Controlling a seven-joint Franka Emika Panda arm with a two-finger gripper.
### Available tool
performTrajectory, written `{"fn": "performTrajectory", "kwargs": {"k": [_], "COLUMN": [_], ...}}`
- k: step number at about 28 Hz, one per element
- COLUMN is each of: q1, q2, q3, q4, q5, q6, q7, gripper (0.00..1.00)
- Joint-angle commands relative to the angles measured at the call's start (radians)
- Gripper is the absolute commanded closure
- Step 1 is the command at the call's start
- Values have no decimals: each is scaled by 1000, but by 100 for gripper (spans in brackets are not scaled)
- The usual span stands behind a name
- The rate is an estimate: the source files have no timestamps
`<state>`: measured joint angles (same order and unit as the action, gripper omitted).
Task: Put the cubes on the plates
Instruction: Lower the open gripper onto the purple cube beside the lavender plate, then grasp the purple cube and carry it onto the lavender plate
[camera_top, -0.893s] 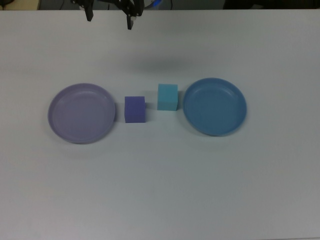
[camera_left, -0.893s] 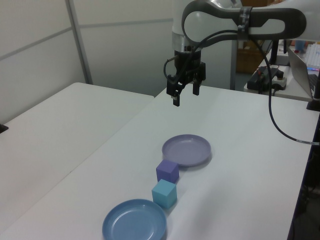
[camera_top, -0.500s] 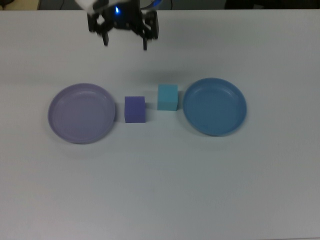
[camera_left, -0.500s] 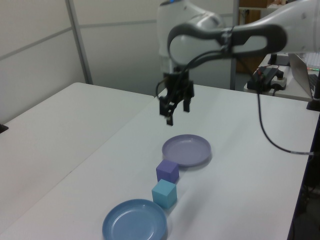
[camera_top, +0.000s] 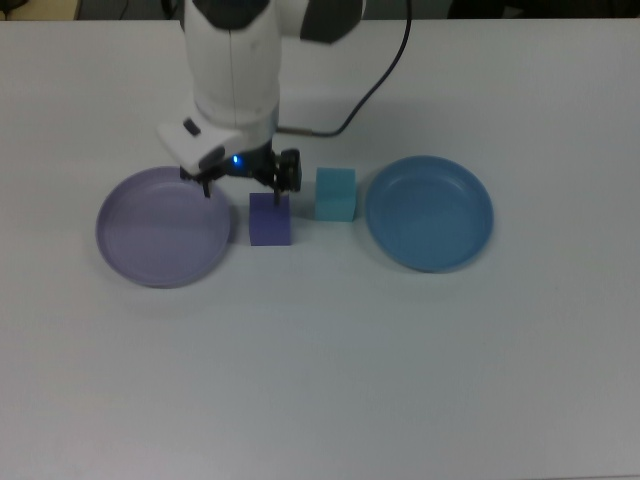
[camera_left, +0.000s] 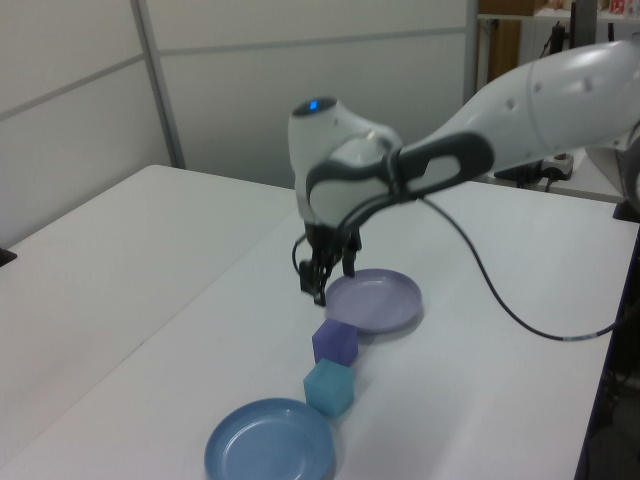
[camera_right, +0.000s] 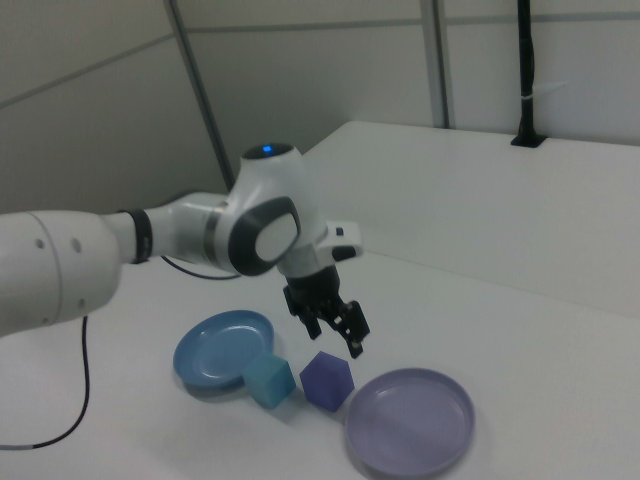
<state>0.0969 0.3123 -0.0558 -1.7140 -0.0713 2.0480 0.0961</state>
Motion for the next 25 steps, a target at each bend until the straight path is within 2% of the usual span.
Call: {"fn": "performTrajectory", "kwargs": {"k": [1,11,15,20,25], "q1": [6,15,17,18,24], "q2": [39,41,39,39,42], "q3": [-6,1,25,33,45], "q4": [-15,-45,-59,-75,-94], "q5": [-31,-44,-44,-44,-65], "q6": [61,77,77,77,81], "q7": [-18,-21,-21,-21,-21], "gripper": [0,0,0,0,0]}}
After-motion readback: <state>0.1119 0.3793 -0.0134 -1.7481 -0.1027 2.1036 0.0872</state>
